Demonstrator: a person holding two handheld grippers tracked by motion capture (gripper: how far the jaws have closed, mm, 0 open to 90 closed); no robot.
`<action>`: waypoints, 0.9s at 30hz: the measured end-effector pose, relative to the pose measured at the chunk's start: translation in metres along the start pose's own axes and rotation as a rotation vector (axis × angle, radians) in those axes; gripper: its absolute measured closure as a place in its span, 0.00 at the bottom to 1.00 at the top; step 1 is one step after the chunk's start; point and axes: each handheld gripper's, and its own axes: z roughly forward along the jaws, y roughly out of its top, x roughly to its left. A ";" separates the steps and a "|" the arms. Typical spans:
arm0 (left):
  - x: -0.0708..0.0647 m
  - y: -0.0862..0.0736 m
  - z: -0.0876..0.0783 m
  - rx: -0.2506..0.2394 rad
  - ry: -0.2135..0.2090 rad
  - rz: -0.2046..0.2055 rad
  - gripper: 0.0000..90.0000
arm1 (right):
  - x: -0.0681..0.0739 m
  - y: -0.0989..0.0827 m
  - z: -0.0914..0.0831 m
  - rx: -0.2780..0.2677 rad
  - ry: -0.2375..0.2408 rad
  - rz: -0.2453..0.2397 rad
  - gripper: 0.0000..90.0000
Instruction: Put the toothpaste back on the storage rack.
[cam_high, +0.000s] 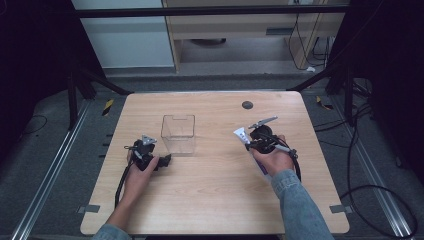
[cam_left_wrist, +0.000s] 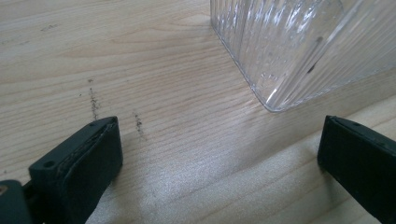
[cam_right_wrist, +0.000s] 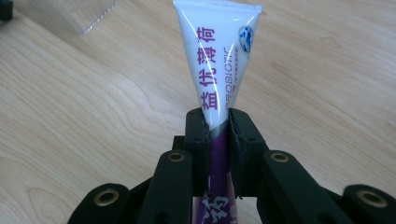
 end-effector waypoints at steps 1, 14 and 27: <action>0.000 0.000 0.000 0.000 0.002 0.000 0.00 | -0.001 0.000 -0.001 -0.009 -0.003 0.000 0.88; 0.000 -0.001 -0.001 0.001 0.002 0.000 0.00 | -0.002 0.003 -0.009 -0.083 -0.010 0.008 0.88; 0.000 -0.001 -0.001 0.001 0.002 0.000 0.00 | 0.008 0.018 -0.017 -0.136 -0.009 -0.008 0.88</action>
